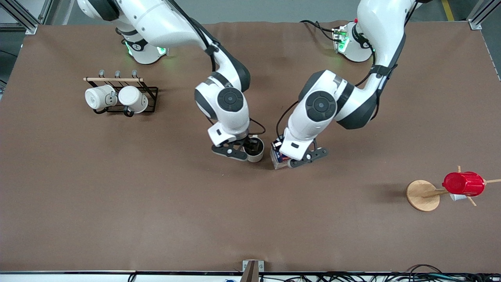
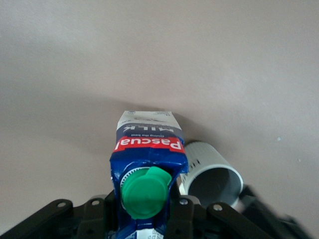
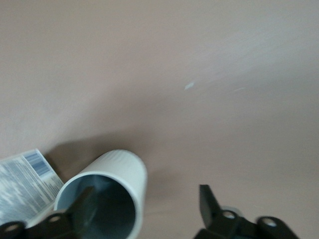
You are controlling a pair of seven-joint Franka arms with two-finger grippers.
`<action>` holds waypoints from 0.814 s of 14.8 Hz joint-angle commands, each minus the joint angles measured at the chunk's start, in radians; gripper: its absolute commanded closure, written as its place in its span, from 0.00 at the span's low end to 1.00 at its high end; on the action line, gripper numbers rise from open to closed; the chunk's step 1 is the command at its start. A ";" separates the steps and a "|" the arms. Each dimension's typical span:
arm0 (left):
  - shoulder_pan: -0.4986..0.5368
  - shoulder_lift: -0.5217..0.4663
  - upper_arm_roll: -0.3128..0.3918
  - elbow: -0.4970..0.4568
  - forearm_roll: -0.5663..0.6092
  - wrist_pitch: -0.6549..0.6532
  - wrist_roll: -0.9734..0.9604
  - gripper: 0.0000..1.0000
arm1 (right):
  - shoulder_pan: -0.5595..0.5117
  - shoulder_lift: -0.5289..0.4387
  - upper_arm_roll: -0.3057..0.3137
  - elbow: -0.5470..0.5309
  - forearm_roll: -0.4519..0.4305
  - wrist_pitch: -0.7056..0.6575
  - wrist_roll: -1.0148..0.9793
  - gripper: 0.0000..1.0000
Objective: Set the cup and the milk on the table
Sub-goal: 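Open the right gripper and withdraw it from the placed mug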
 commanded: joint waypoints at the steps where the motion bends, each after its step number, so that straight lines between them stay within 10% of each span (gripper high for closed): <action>1: -0.016 0.009 0.007 0.025 -0.006 -0.001 0.024 0.65 | -0.102 -0.198 0.015 -0.048 -0.017 -0.169 -0.042 0.00; 12: -0.055 0.063 0.007 0.031 -0.004 0.021 0.086 0.51 | -0.552 -0.566 0.006 -0.048 -0.003 -0.576 -0.734 0.00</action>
